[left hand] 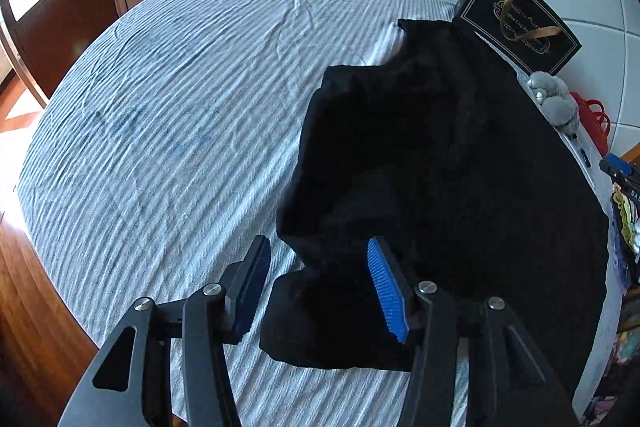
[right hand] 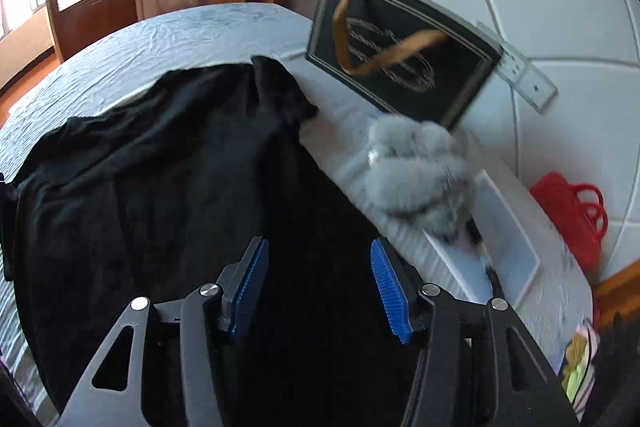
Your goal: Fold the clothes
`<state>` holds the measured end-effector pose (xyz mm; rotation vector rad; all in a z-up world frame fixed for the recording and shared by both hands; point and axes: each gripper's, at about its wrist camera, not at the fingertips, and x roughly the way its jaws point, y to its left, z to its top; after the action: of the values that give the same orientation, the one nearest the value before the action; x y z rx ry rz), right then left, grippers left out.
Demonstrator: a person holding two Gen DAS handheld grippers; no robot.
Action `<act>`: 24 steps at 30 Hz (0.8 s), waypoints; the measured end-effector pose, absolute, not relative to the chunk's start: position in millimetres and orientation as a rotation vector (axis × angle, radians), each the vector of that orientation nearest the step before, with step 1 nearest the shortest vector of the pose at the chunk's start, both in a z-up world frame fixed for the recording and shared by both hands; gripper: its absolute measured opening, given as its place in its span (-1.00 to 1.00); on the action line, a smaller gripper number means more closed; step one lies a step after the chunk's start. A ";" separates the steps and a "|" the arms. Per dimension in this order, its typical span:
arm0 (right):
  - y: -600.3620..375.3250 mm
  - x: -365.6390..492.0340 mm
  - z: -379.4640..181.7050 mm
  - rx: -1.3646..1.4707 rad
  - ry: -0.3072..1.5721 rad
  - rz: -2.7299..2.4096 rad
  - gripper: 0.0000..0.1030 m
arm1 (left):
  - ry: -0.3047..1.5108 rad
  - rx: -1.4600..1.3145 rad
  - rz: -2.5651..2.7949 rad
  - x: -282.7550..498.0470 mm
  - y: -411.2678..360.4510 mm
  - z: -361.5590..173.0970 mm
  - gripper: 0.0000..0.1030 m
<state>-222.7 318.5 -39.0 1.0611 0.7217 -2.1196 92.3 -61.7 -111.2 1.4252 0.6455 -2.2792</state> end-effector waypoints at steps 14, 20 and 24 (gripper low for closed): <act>604.1 -71.9 -86.9 1.556 0.125 -2.412 0.34 | 0.432 1.669 -2.359 88.1 -36.7 -132.4 0.00; 607.4 14.7 -95.9 1.582 -0.127 -2.487 0.34 | 0.331 1.760 -2.495 90.4 -35.5 -131.5 0.01; 586.2 60.1 -101.3 1.579 -0.128 -2.512 0.39 | 0.258 1.808 -2.579 95.8 -33.1 -133.4 0.25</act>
<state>60.1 586.2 -101.3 1.5786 -0.1280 -2.5119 95.8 -33.1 -133.4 1.8084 0.2575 -2.5792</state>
